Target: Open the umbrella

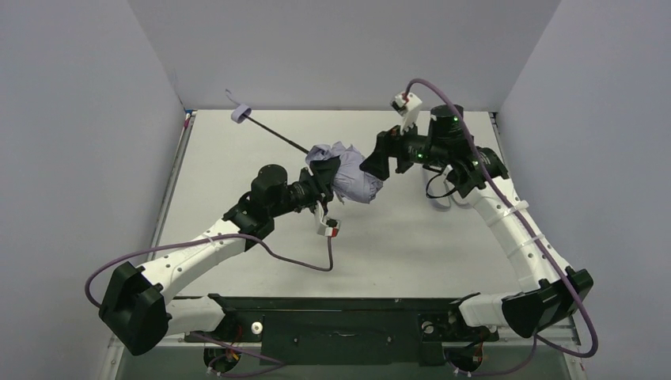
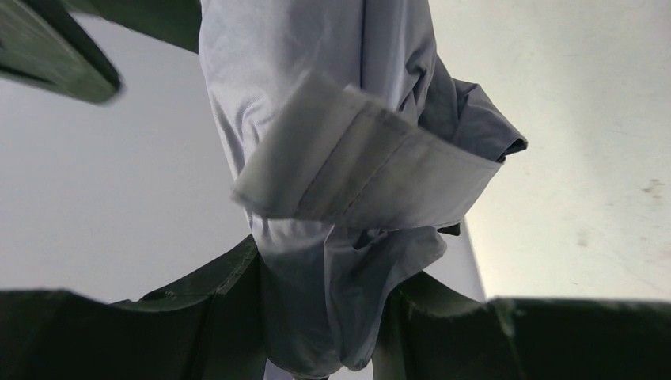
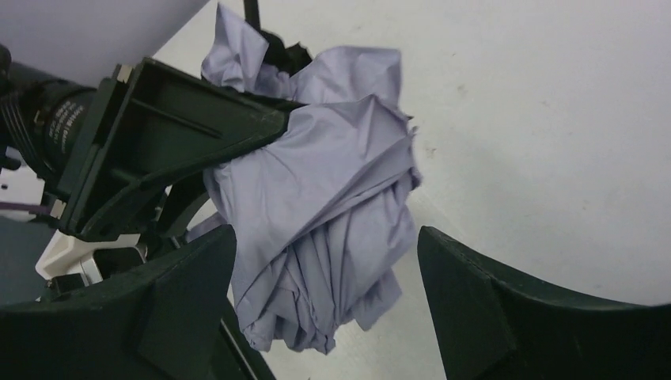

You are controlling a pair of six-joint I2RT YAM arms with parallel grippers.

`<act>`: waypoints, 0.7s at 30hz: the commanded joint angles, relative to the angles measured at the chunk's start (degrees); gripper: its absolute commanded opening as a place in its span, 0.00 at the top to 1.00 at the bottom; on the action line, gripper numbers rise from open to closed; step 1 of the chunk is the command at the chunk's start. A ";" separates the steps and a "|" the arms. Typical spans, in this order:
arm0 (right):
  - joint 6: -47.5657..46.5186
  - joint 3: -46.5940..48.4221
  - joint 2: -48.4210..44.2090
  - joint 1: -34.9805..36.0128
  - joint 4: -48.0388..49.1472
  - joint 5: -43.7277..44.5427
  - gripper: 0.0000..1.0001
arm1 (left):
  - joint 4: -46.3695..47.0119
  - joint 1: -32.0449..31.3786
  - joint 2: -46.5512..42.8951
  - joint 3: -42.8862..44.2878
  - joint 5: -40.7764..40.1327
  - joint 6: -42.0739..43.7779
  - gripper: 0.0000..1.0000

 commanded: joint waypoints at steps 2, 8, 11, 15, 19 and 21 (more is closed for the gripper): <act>-5.86 4.13 3.05 5.14 -8.13 -1.44 0.18 | 10.32 -0.63 -1.81 1.55 5.46 7.72 1.00; -10.58 4.54 6.39 9.18 -13.20 1.40 0.15 | 13.66 -1.03 -0.85 2.30 5.83 8.34 1.00; -11.31 4.49 7.54 9.89 -13.55 2.73 0.18 | 13.16 -1.19 -0.84 3.03 5.86 8.57 1.00; -13.01 5.47 8.35 10.05 -13.68 -0.82 0.66 | 12.81 -1.16 -0.26 3.73 5.02 8.03 1.00; -15.27 5.87 7.62 7.98 -12.95 -6.57 1.00 | 13.62 -1.07 -0.11 3.40 1.57 4.30 0.91; -13.76 5.23 6.79 6.15 -10.19 -8.05 1.00 | 13.42 -0.84 -0.58 2.65 -0.53 2.09 0.66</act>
